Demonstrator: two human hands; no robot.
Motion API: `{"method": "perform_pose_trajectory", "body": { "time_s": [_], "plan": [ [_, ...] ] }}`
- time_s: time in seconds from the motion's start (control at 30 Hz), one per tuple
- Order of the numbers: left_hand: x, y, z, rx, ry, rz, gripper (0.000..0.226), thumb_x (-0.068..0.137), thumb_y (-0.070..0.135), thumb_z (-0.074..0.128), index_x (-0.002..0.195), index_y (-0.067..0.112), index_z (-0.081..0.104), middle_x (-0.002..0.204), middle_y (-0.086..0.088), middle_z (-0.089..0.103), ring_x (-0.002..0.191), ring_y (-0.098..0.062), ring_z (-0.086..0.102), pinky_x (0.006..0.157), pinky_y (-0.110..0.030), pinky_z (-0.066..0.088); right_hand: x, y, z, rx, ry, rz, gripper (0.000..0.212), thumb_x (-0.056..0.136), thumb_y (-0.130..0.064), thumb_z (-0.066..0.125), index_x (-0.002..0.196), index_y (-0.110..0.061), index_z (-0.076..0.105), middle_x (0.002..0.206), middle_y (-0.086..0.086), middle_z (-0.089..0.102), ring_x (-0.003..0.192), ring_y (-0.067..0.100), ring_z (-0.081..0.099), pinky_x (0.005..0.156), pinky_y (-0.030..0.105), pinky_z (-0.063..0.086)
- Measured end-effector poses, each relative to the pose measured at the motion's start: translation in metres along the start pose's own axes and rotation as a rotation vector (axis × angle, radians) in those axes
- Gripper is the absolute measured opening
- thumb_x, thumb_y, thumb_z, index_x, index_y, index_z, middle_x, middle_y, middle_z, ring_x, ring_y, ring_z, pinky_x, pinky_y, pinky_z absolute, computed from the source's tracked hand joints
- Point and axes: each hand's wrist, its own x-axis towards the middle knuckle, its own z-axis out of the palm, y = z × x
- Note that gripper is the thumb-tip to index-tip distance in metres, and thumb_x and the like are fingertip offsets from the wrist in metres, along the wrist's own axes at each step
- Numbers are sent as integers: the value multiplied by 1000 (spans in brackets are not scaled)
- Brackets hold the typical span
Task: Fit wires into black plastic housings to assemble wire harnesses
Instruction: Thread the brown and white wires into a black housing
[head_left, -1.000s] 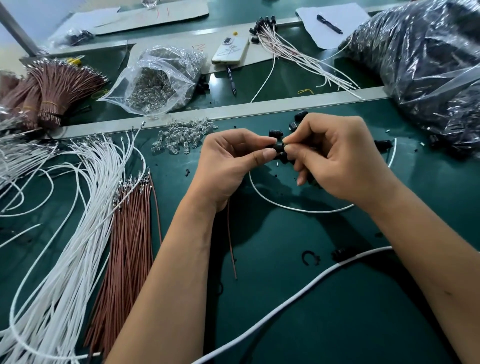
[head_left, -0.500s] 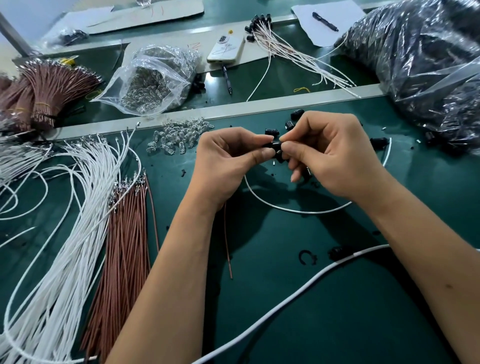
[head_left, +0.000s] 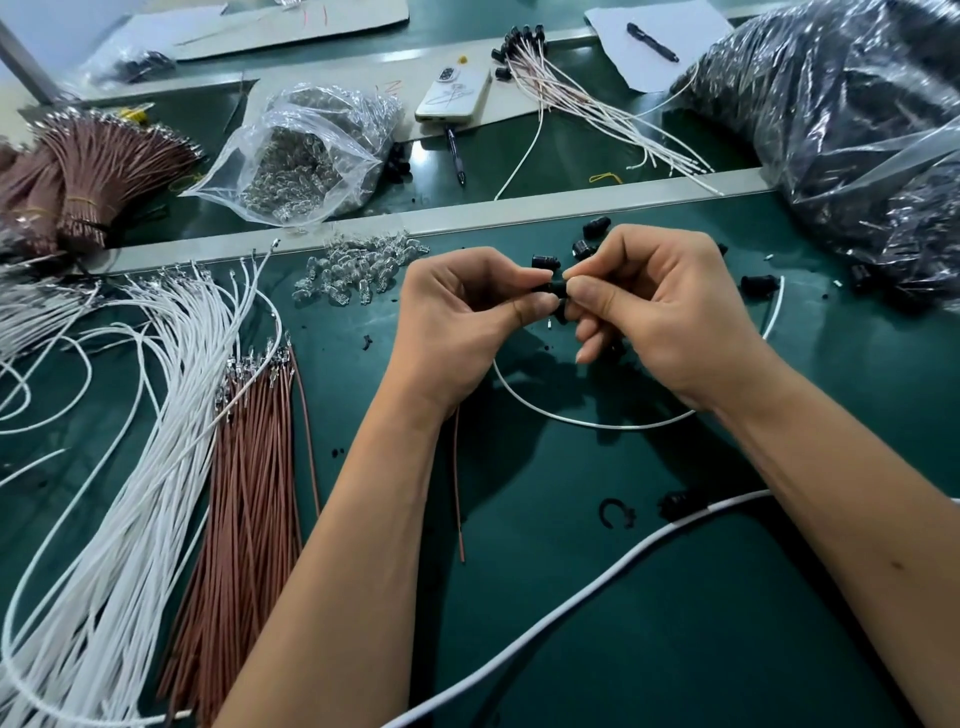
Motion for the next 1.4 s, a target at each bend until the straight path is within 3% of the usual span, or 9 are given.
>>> {"method": "perform_pose_trajectory", "body": {
  "time_s": [0.13, 0.27, 0.4, 0.57, 0.77, 0.93, 1.17, 1.4],
  "plan": [
    [-1, 1, 2, -62, 17, -33, 19, 77, -11, 77, 82, 6, 72, 78, -5, 76, 74, -17, 70, 77, -28, 58, -1, -1, 1, 46, 14, -3, 12, 96, 4, 67, 88, -4, 66, 68, 6, 69, 56, 16, 66, 52, 28, 59],
    [-1, 1, 2, -184, 30, -129, 8, 84, -3, 73, 90, 1, 73, 88, -21, 74, 85, -33, 70, 94, -50, 56, 0, -5, 0, 43, 14, -39, 7, 99, -2, 65, 93, -2, 70, 75, 16, 71, 57, 21, 65, 51, 31, 59],
    [1, 1, 0, -197, 47, -160, 8, 89, 0, 69, 95, -3, 72, 87, -20, 75, 81, -29, 73, 89, -39, 60, 1, -5, -5, -38, 2, -95, 13, 102, -1, 61, 104, 3, 73, 81, 21, 71, 63, 27, 68, 54, 33, 60],
    [0, 1, 1, -211, 52, -156, 6, 89, 0, 70, 94, -2, 73, 86, -18, 75, 80, -26, 73, 84, -34, 59, 0, -2, -2, -157, 51, -190, 10, 96, -2, 71, 105, 1, 74, 77, 15, 73, 62, 28, 71, 53, 37, 61],
    [-1, 1, 0, -113, 28, -96, 18, 76, -7, 80, 93, -5, 72, 90, -19, 77, 80, -28, 74, 83, -36, 60, 0, 1, -2, -222, 63, -191, 7, 95, 0, 71, 101, -1, 74, 73, 0, 73, 61, 24, 72, 54, 35, 62],
    [0, 1, 0, 13, 38, -58, 16, 74, -7, 82, 80, 4, 73, 85, -20, 76, 78, -29, 72, 82, -43, 58, -1, 0, -1, -352, 44, -227, 6, 94, 3, 71, 100, 0, 72, 75, 12, 72, 62, 18, 73, 56, 30, 62],
    [-1, 0, 5, -65, 47, -81, 14, 74, -9, 80, 81, -1, 71, 86, -22, 75, 78, -30, 72, 84, -46, 59, -1, -3, -3, -379, 55, -250, 5, 94, 5, 70, 98, 3, 71, 75, 13, 71, 62, 17, 73, 56, 29, 62],
    [0, -1, -1, -51, -20, -87, 18, 73, -9, 81, 76, 7, 72, 79, -9, 77, 73, -19, 73, 73, -27, 56, 1, -3, -7, -401, -31, -281, 2, 93, 5, 71, 95, 6, 71, 73, 11, 70, 59, 17, 73, 55, 30, 63]
  ]
}}
